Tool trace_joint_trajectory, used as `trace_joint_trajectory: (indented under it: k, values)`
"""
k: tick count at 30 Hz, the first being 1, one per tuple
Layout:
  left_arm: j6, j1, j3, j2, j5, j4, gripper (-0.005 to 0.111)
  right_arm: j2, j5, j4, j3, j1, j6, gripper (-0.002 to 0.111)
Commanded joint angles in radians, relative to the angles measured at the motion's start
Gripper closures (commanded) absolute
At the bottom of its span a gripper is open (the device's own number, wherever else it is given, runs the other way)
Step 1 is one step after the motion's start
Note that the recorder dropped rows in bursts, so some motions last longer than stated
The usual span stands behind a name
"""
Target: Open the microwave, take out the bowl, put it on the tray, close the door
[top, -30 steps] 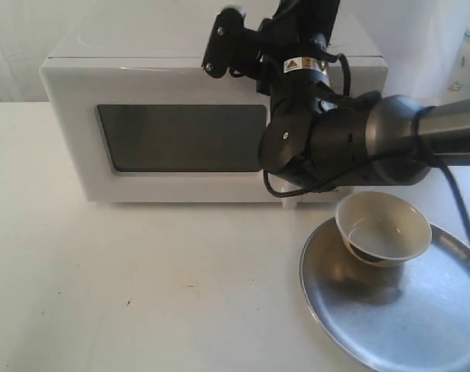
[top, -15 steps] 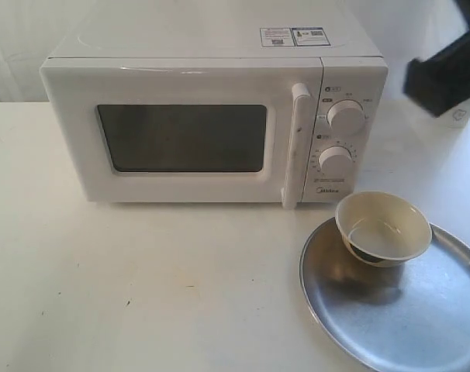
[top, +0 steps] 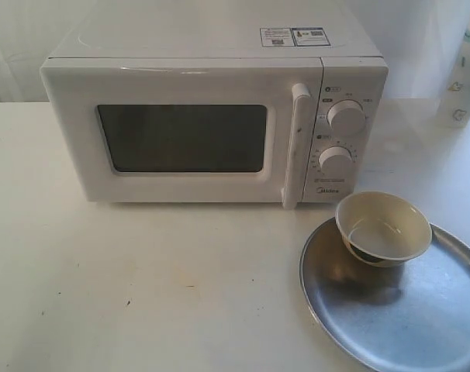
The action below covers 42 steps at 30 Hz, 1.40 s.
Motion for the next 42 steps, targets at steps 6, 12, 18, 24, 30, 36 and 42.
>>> trace_joint_trajectory:
  k: [6,12,18,24,30,36,42]
  values:
    - [0.000,-0.006,-0.003,-0.002,-0.004,-0.008,0.107,-0.162,0.009,0.126,0.187,-0.375,0.142,0.108]
    - [0.000,-0.006,-0.003,-0.002,-0.004,-0.008,0.107,-0.168,-0.064,0.126,0.466,-0.513,0.353,0.108]
    - [0.000,-0.006,-0.003,-0.002,-0.004,-0.008,0.107,-0.193,-0.179,0.126,0.710,-0.569,0.632,0.108]
    - [0.000,-0.006,-0.003,-0.002,-0.002,-0.008,0.107,-0.278,-0.070,0.200,0.710,-0.619,0.593,0.108]
    - [0.000,-0.006,-0.003,-0.002,-0.002,-0.008,0.107,-0.394,0.040,0.200,0.710,-0.646,0.565,0.108]
    - [0.000,-0.006,-0.003,-0.002,-0.004,-0.008,0.107,-0.394,0.204,0.200,0.710,-0.642,0.518,0.108]
    - [0.000,-0.006,-0.003,-0.002,-0.004,-0.008,0.107,-0.394,0.374,0.200,0.710,-0.642,0.208,0.108]
